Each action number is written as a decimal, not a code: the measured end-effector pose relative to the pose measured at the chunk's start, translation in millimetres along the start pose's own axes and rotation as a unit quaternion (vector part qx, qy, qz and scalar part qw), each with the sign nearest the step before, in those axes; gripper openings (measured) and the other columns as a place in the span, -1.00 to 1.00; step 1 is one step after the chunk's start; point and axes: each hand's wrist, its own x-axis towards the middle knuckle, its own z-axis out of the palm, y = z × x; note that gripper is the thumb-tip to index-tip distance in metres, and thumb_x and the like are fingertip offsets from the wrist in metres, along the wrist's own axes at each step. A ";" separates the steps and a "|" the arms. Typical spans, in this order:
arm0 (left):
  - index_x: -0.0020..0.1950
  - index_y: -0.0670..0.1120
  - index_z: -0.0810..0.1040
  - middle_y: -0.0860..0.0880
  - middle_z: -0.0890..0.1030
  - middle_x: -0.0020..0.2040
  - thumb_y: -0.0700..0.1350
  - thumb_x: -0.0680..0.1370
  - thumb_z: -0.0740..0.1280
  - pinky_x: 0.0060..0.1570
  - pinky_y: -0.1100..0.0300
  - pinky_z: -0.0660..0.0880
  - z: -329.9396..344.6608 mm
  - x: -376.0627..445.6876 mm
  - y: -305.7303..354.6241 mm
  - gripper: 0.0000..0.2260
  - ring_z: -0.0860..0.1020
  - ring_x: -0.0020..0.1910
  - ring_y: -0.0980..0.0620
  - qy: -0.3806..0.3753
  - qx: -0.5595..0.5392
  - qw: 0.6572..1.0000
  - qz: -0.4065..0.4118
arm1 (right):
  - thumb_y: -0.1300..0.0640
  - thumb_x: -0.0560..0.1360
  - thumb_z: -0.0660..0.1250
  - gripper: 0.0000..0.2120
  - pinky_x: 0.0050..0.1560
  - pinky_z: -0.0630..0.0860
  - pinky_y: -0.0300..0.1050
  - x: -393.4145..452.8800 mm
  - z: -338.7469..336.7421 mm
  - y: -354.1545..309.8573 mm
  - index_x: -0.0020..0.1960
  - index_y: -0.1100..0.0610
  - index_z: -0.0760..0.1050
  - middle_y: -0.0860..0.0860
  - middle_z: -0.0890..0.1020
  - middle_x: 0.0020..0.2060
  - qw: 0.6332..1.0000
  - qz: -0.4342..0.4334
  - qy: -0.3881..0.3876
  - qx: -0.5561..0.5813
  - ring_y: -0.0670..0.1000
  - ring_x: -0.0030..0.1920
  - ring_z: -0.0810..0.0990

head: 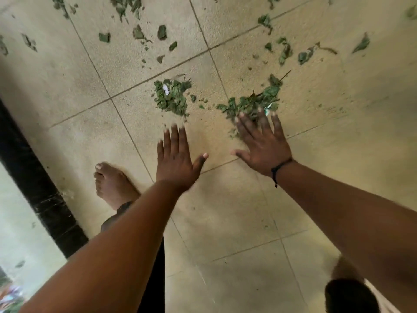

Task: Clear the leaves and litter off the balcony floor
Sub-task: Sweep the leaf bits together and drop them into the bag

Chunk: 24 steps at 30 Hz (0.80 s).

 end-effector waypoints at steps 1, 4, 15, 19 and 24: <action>0.50 -0.09 -0.46 -0.13 -0.42 0.55 0.43 0.53 -0.23 0.50 0.01 -0.35 2.3 -17.9 4.5 -0.19 -0.40 0.53 -0.09 -0.026 -0.014 1.000 -0.003 | -0.35 0.52 -0.07 -0.23 0.49 -0.11 0.22 -17.4 -9.4 6.1 0.59 0.08 0.08 0.02 0.07 0.56 1.000 -0.021 0.009 0.009 0.26 0.53 0.10; 0.46 -0.07 -0.53 -0.10 -0.51 0.49 0.46 0.38 -0.39 0.50 0.00 -0.37 -9.3 -68.7 19.2 -0.15 -0.45 0.50 -0.09 -0.102 -0.037 0.994 0.016 | -0.27 0.51 0.02 -0.31 0.39 0.12 0.20 -73.7 -46.7 23.4 0.52 0.09 0.23 0.12 0.26 0.52 0.998 -0.036 -0.016 0.042 0.25 0.47 0.26; 0.59 -0.13 -0.29 -0.13 -0.28 0.59 0.43 0.52 -0.08 0.53 -0.01 -0.21 -74.6 32.9 15.8 -0.12 -0.26 0.58 -0.09 -0.003 -0.072 0.996 -0.048 | -0.29 0.58 0.09 -0.26 0.48 0.04 0.15 -3.9 -60.0 99.4 0.59 0.09 -0.01 0.11 -0.08 0.59 0.915 0.309 -0.104 0.238 0.20 0.56 -0.05; 0.60 -0.22 -0.16 -0.25 -0.16 0.60 0.39 0.55 0.06 0.52 -0.08 -0.17 -68.0 103.6 13.7 -0.10 -0.19 0.58 -0.23 0.106 -0.133 0.980 -0.103 | -0.27 0.59 0.09 -0.28 0.49 0.08 0.15 59.1 -56.5 171.7 0.57 0.14 0.04 0.16 -0.01 0.58 0.872 0.396 0.018 0.289 0.21 0.56 0.01; 0.60 -0.27 -0.15 -0.32 -0.13 0.59 0.36 0.49 0.04 0.52 -0.13 -0.16 -51.4 147.9 -4.9 -0.07 -0.14 0.57 -0.32 0.170 -0.167 0.951 -0.195 | -0.34 0.58 0.00 -0.18 0.55 -0.06 0.09 110.8 -49.2 263.5 0.60 0.15 -0.12 0.12 -0.17 0.58 0.829 0.420 0.035 0.367 0.15 0.58 -0.13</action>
